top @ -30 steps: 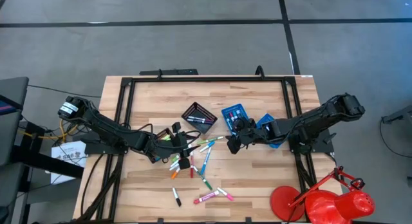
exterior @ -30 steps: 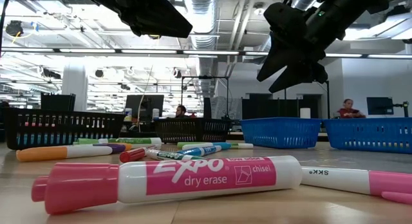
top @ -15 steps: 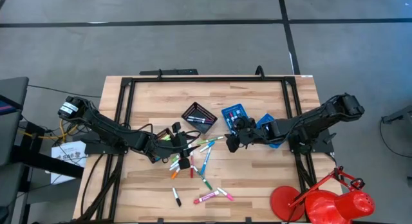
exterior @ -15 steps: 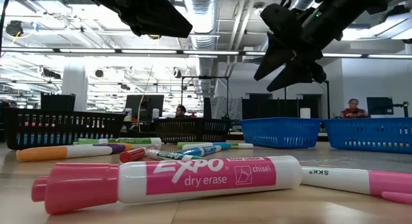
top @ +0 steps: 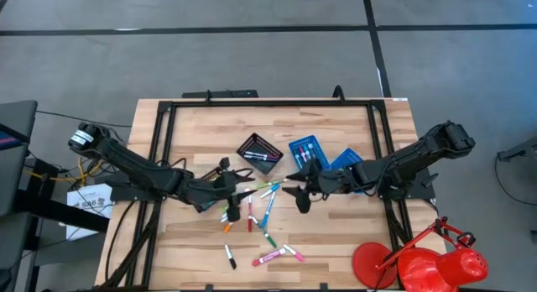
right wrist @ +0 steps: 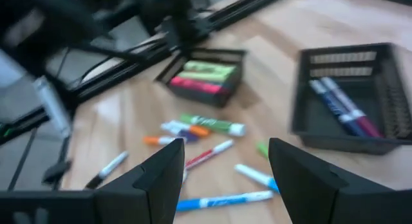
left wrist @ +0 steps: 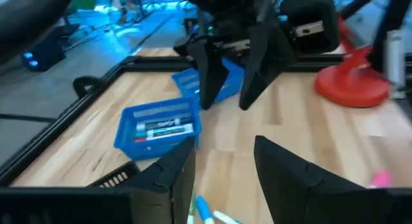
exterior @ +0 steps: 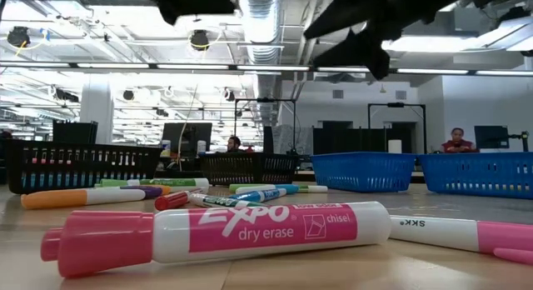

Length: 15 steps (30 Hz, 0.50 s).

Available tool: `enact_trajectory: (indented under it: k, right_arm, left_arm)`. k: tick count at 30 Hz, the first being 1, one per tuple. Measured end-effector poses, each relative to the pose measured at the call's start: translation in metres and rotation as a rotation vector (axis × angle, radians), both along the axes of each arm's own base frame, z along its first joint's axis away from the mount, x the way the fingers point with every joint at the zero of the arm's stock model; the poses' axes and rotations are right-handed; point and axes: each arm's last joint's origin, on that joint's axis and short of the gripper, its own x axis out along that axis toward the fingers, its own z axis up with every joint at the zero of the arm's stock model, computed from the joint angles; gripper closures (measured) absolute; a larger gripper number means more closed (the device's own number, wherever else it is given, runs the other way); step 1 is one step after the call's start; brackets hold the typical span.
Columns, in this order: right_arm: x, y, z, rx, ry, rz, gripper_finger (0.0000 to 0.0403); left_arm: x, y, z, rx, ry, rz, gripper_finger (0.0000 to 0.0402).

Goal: Pick & Place Markers
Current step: Put the large pink marker into the left blue bin

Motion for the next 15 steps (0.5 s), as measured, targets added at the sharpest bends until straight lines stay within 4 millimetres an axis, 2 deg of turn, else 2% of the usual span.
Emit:
enact_trajectory:
  k: [4, 8, 11, 15]
  right_arm:
    - [-0.004, 0.013, -0.001, -0.028, 0.018, 0.111, 0.0184]
    - [-0.006, 0.028, -0.002, -0.075, 0.018, 0.245, 0.0184]
    - [-0.006, 0.044, -0.007, -0.136, -0.005, 0.327, 0.0184]
    - [0.001, 0.067, -0.025, -0.184, -0.033, 0.408, 0.0184]
  left_arm:
    - [-0.021, -0.007, 0.015, -0.116, -0.025, -0.069, 0.0247]
    - [-0.046, -0.013, 0.018, -0.299, 0.044, -0.277, 0.0254]
    - [-0.062, -0.016, 0.009, -0.454, 0.114, -0.401, 0.0262]
    - [-0.079, -0.021, -0.016, -0.550, 0.220, -0.441, 0.0274]
